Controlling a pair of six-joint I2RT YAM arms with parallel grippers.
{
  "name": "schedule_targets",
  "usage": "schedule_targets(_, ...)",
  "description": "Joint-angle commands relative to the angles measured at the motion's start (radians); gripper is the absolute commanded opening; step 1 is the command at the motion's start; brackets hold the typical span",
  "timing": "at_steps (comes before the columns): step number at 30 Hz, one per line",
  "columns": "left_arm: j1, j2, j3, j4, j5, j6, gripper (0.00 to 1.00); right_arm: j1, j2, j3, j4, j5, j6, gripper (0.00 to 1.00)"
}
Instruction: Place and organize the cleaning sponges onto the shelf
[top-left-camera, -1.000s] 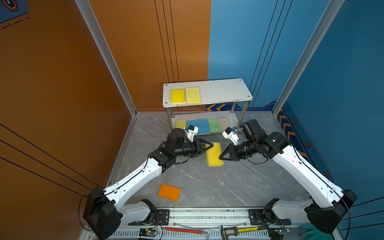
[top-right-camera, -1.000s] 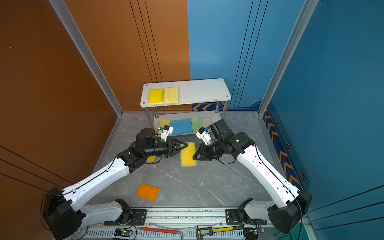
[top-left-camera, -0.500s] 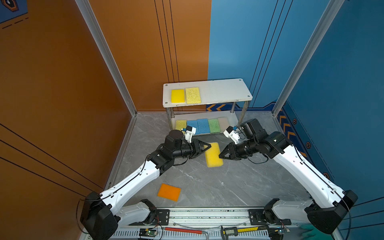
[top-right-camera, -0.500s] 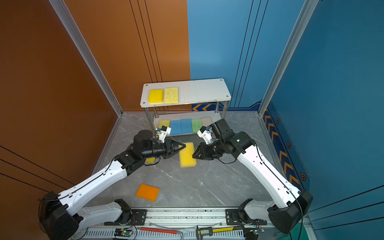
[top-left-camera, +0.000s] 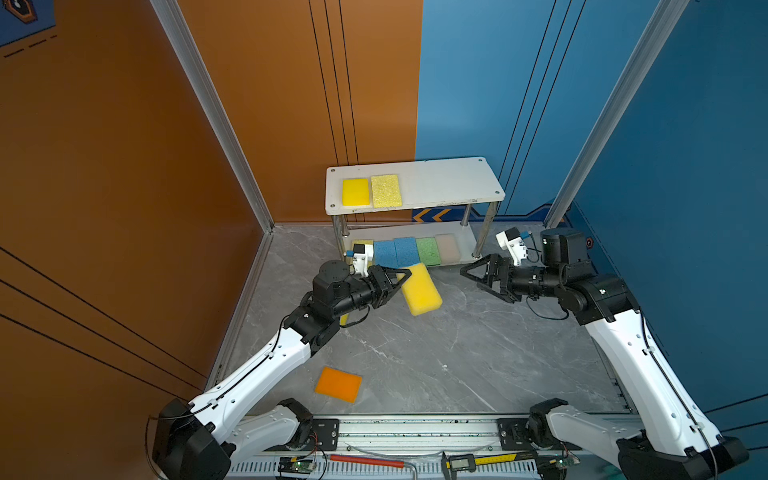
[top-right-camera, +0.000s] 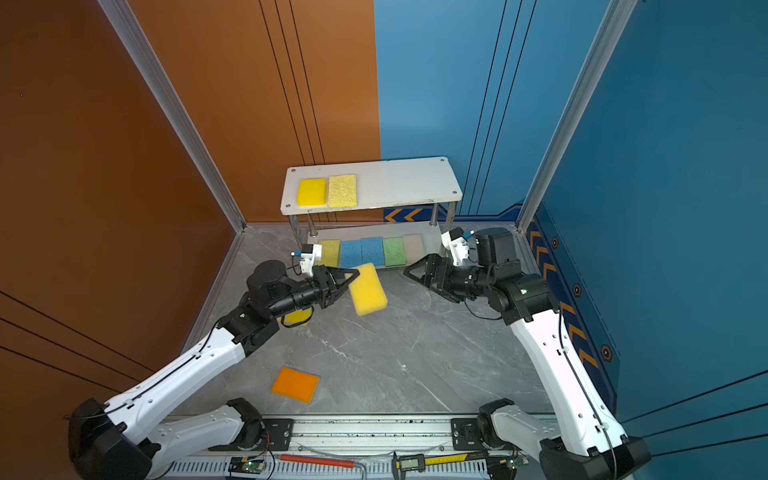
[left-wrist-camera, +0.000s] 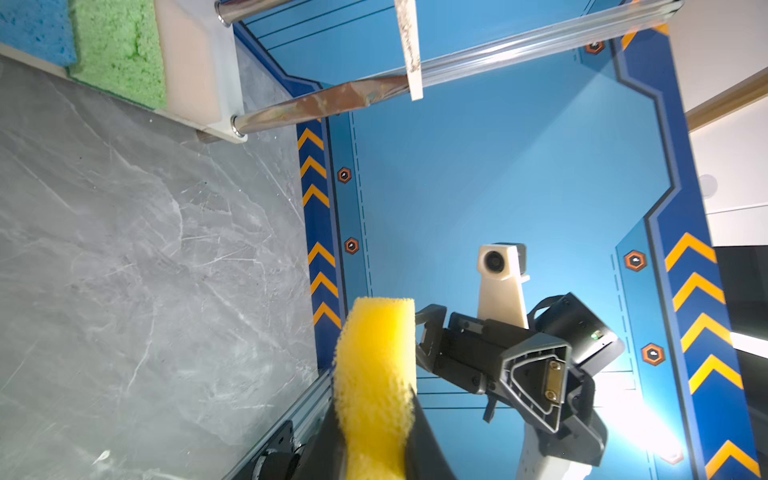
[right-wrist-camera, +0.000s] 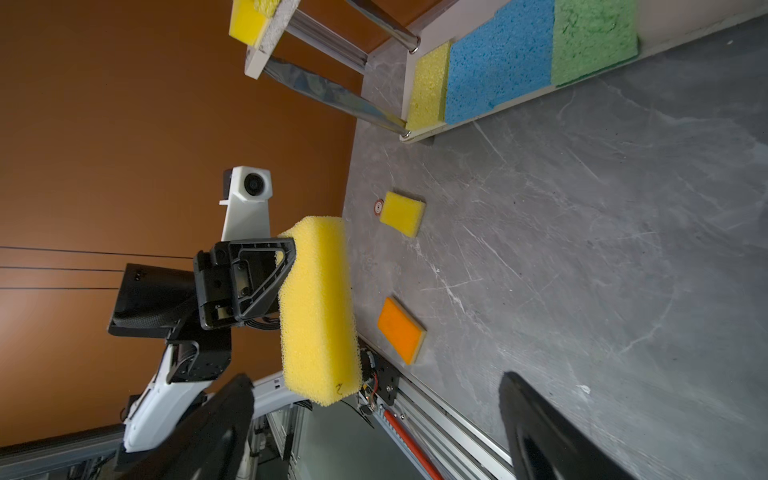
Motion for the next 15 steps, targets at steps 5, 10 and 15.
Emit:
schedule_targets(5, 0.015, -0.023, -0.001, 0.125, -0.015, -0.092, 0.18, 0.027, -0.005, -0.095, 0.343, -0.182, 0.239, 0.94)
schedule_targets(10, 0.014, -0.007, 0.006, 0.180, -0.017, -0.128, 0.18, 0.082, 0.004, -0.098, 0.360, -0.170, 0.242, 0.94)
schedule_targets(15, 0.008, 0.005, 0.023, 0.186, -0.010, -0.130, 0.18, 0.128, 0.010, -0.105, 0.370, -0.144, 0.245, 0.93)
